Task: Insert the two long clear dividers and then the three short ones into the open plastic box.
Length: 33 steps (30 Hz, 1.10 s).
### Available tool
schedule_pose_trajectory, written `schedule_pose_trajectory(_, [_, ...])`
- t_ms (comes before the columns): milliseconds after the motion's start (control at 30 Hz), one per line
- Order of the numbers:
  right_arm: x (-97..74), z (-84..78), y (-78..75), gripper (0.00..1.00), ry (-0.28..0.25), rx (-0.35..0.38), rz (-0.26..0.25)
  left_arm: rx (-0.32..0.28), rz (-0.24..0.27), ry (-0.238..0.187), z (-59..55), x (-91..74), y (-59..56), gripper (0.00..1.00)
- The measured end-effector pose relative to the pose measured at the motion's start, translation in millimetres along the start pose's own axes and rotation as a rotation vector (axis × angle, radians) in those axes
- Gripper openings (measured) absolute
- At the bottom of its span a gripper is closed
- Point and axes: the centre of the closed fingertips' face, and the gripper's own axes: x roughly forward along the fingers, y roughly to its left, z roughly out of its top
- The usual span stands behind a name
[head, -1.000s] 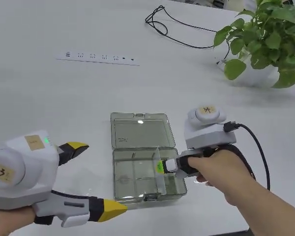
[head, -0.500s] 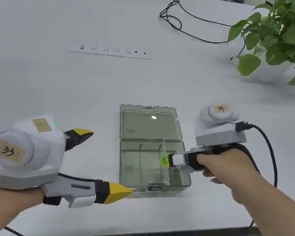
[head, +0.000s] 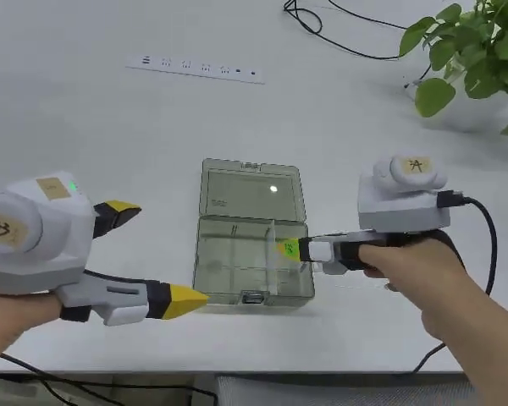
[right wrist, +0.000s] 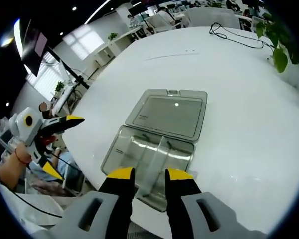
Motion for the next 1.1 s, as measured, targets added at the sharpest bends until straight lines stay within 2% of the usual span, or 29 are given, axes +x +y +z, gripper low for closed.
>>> schedule_pose_trajectory(200, [-14.7,5.8,0.5,0.30,-0.044,-0.050,0.026,-0.022,0.046,0.038,-12.5,-5.6,7.6,0.92])
schedule_pose_trajectory(300, [-21.7,7.7,0.2,0.33,-0.062,-0.088,0.047,-0.062,0.077,0.072,-22.8,-9.6,14.3,0.90])
schedule_pose_trajectory(367, [-26.9,8.0,0.0,0.35,-0.071,-0.098,0.058,-0.062,0.092,0.087,-27.6,-11.6,17.9,0.89])
schedule_pose_trajectory(433, [-31.3,11.0,-0.4,0.36,-0.094,-0.138,0.071,-0.079,0.108,0.115,-34.5,-13.6,21.9,0.87])
schedule_pose_trajectory(500, [-36.3,9.7,-1.6,0.38,-0.097,-0.146,0.078,-0.106,0.117,0.147,-42.0,-15.1,24.7,0.85])
schedule_pose_trajectory(600, [-42.2,10.2,-2.5,0.42,-0.116,-0.163,0.099,-0.106,0.127,0.183,-49.5,-15.6,27.9,0.83])
schedule_pose_trajectory(767, [-52.0,12.3,-7.8,0.49,-0.153,-0.279,0.103,-0.129,0.132,0.231,-60.6,-14.4,29.4,0.78])
schedule_pose_trajectory(833, [-56.4,7.4,-10.4,0.52,-0.147,-0.324,0.107,-0.138,0.128,0.266,-67.5,-12.3,28.9,0.76])
schedule_pose_trajectory(867, [-57.7,7.8,-10.9,0.53,-0.159,-0.348,0.108,-0.137,0.127,0.270,-68.3,-11.7,28.8,0.75])
schedule_pose_trajectory(967, [-62.0,2.6,-13.9,0.57,-0.158,-0.376,0.117,-0.135,0.133,0.314,-75.3,-8.9,30.1,0.72])
schedule_pose_trajectory(1100, [-68.0,-2.9,-17.9,0.64,-0.184,-0.446,0.129,-0.191,0.151,0.356,-84.4,-5.7,33.4,0.69])
